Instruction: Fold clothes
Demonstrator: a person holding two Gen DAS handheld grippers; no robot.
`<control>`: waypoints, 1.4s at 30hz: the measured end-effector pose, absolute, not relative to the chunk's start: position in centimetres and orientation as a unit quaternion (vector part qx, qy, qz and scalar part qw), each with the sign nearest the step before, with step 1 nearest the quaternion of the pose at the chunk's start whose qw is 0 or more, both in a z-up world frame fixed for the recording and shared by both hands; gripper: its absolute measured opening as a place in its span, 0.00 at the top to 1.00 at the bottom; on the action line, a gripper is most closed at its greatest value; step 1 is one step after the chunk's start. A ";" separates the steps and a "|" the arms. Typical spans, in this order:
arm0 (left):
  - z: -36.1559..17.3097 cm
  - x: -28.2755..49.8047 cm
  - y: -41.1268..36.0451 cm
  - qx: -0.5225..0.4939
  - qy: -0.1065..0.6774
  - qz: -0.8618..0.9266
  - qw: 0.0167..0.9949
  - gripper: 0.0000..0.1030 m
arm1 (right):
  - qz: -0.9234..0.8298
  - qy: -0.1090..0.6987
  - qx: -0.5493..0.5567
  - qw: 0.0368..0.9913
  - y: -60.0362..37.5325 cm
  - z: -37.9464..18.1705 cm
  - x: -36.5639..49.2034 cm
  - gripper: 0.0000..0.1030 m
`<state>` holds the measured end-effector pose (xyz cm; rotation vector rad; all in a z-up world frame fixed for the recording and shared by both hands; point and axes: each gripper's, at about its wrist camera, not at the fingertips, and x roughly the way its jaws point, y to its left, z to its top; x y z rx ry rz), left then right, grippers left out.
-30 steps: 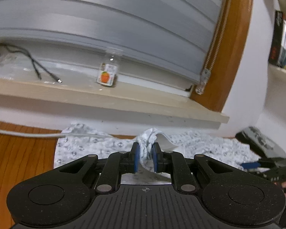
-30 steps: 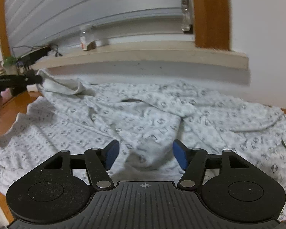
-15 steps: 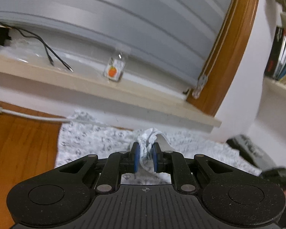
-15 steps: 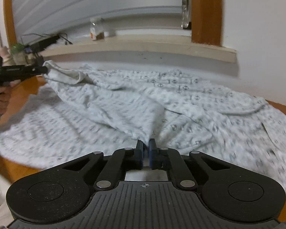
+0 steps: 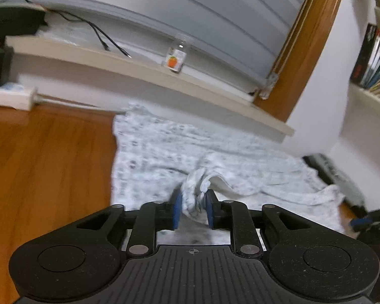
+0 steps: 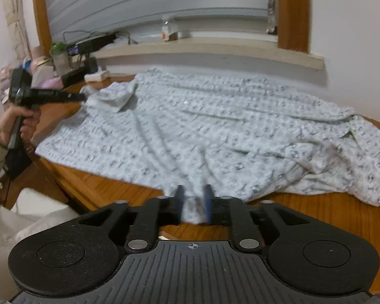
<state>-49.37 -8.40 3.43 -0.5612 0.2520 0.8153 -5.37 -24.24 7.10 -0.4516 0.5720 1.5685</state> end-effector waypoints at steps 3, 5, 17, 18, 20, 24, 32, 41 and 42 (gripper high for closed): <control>3.7 -47.8 -8.6 -0.251 0.135 0.384 0.878 0.79 | 0.681 0.244 -0.193 0.663 -23.9 7.6 -4.9 0.74; 3.9 -46.8 -8.7 -0.239 0.144 0.381 0.882 0.75 | 0.678 0.238 -0.193 0.669 -23.7 7.6 -4.8 0.74; 4.4 -40.6 -8.9 -0.169 0.208 0.360 0.894 0.53 | 0.664 0.253 -0.177 0.682 -21.9 6.2 -3.3 0.65; 4.2 -40.0 -8.7 -0.163 0.216 0.360 0.893 0.52 | 0.664 0.250 -0.178 0.682 -21.9 6.2 -3.4 0.65; 3.9 -38.9 -8.5 -0.152 0.231 0.358 0.892 0.48 | 0.665 0.248 -0.178 0.681 -21.8 6.2 -3.6 0.65; 3.2 -36.6 -8.0 -0.129 0.261 0.356 0.888 0.54 | 0.664 0.243 -0.180 0.684 -21.9 6.3 -3.6 0.64; 7.2 -40.1 -5.3 -0.134 0.215 0.376 0.891 0.96 | 0.654 0.254 -0.167 0.693 -22.6 5.9 -2.4 0.64; 8.7 -42.0 -3.5 -0.156 0.175 0.430 0.872 0.53 | 0.643 0.252 -0.147 0.708 -22.7 6.0 -1.7 0.63; 8.4 -41.5 -3.9 -0.155 0.178 0.425 0.874 0.46 | 0.642 0.253 -0.144 0.709 -22.7 5.9 -1.5 0.62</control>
